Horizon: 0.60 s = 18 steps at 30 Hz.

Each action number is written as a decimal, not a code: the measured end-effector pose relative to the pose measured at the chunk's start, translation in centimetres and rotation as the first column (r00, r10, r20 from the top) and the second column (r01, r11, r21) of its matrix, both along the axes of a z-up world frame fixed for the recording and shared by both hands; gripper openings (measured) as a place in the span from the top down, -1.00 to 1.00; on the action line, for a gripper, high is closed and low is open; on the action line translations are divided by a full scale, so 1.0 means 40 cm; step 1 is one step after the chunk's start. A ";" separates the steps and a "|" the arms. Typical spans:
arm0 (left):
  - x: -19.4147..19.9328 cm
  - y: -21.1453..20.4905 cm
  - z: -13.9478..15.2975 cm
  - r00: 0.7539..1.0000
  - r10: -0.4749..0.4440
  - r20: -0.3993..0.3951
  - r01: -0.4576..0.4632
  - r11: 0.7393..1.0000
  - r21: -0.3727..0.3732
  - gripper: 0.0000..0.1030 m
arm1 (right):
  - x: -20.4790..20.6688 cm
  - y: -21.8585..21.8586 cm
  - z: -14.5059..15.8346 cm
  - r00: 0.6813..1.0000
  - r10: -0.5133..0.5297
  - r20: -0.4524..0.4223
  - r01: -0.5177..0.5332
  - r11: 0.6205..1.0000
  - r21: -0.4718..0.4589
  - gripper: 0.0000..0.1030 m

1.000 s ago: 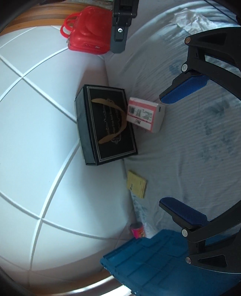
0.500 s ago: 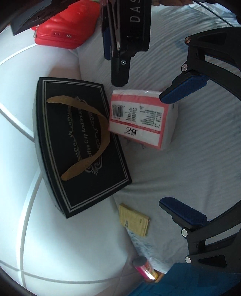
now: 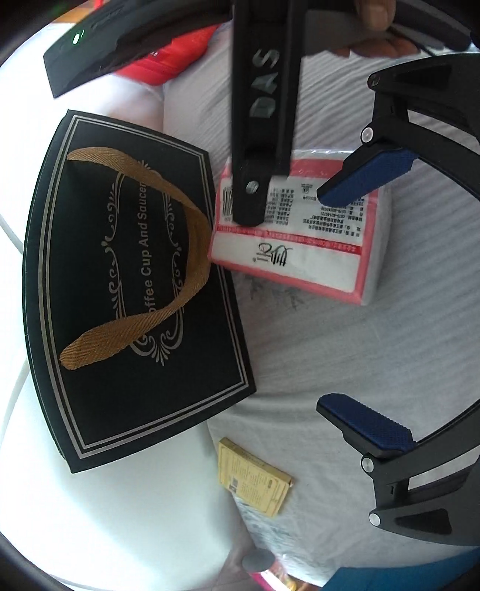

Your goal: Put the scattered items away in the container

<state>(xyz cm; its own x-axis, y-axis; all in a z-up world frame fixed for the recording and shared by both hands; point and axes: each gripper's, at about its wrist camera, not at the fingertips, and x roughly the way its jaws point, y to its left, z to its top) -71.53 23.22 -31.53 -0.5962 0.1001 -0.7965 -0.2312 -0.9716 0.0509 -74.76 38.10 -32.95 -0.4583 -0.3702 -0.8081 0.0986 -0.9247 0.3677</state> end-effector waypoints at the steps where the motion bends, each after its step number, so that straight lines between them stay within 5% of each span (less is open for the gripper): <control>1: 0.003 0.000 -0.002 1.000 -0.004 -0.001 0.004 1.000 0.005 -0.99 | -0.007 -0.004 -0.003 1.000 -0.005 0.006 0.005 1.000 -0.003 -0.38; 4: 0.006 0.000 -0.005 1.000 -0.017 0.004 0.017 1.000 0.024 -0.94 | -0.029 -0.029 -0.005 1.000 -0.002 0.031 0.001 1.000 0.025 -0.38; 8: 0.010 -0.010 -0.003 0.998 -0.037 0.052 0.031 0.994 0.101 -0.58 | -0.035 -0.047 0.003 0.998 0.031 0.055 -0.034 0.998 0.060 -0.32; 14: 0.083 0.006 -0.001 0.989 -0.108 0.103 0.091 0.983 0.160 -0.58 | -0.021 -0.048 0.015 0.991 0.079 0.107 -0.088 0.992 0.089 -0.22; 18: 0.170 0.013 0.011 0.984 -0.159 0.081 0.148 0.981 0.122 -0.58 | 0.070 -0.020 0.024 0.984 0.122 0.134 -0.134 0.987 0.087 -0.19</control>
